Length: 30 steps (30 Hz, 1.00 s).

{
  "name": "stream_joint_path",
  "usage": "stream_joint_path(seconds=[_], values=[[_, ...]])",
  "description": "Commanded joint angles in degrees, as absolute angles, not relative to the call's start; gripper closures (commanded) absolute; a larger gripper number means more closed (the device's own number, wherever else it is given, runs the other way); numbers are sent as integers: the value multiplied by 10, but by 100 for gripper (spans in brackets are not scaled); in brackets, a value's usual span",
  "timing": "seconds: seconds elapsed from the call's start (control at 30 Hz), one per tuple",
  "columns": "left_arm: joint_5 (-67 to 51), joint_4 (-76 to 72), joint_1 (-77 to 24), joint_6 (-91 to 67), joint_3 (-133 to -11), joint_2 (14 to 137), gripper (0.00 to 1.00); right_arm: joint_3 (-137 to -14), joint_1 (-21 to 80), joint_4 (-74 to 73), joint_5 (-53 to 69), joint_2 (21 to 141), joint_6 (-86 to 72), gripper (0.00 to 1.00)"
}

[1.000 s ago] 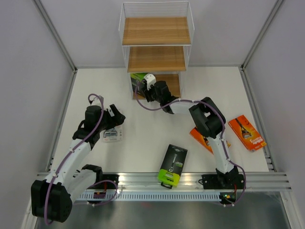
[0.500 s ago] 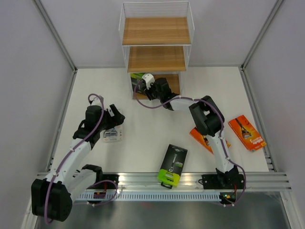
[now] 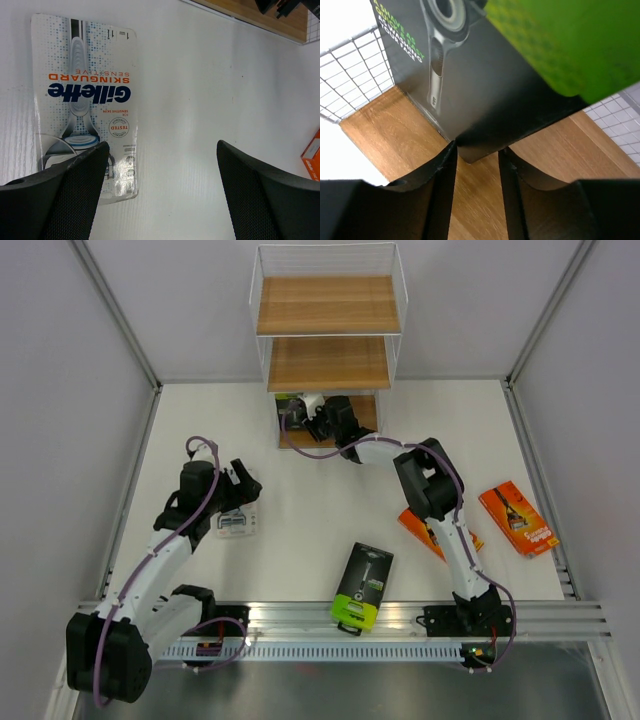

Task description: Place and organize the shaving razors onto the shelf

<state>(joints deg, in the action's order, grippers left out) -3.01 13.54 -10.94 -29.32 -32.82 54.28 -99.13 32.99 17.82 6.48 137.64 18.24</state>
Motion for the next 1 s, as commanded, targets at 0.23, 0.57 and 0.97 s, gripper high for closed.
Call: stream_joint_path(seconds=[0.23, 0.57, 0.97], values=[[-18, 120, -107, -273, -335, 548, 7, -1046, 337, 154, 65, 1403, 178, 47], [-19, 118, -107, -271, -333, 540, 7, -953, 337, 177, 36, 1347, 155, 27], [-47, 116, -107, -269, -334, 522, 7, -816, 331, 239, 61, 1239, 51, 22]])
